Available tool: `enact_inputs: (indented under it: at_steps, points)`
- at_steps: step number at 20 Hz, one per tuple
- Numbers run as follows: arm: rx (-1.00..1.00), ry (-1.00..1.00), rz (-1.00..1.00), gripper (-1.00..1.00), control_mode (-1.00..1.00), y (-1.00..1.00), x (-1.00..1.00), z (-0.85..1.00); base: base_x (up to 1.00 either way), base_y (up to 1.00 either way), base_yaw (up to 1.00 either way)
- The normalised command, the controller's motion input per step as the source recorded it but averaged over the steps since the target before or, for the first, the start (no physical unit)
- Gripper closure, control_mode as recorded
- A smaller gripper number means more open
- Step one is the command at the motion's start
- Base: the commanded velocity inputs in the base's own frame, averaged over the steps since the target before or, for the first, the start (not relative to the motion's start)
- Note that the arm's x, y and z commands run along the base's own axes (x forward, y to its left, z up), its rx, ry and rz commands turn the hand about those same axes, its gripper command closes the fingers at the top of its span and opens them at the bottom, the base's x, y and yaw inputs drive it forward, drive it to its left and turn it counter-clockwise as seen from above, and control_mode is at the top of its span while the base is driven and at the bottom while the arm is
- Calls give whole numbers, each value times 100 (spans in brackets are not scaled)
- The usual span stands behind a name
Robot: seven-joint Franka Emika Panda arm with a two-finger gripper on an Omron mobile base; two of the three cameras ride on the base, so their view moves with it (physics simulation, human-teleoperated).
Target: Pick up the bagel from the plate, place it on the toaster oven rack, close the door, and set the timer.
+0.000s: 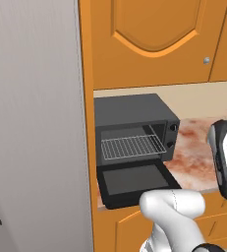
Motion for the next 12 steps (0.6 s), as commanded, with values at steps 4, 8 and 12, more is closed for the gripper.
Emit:
enact_inputs:
  at_steps: [4,8,12]
  points:
    - [0,0,0,-100,-100,-67,0,-6,0,0,0]
    - [0,0,0,-100,-100,-65,0,-2,0,0,0]
    - [0,3,0,-100,-100,-56,9,-6,0,0,0]
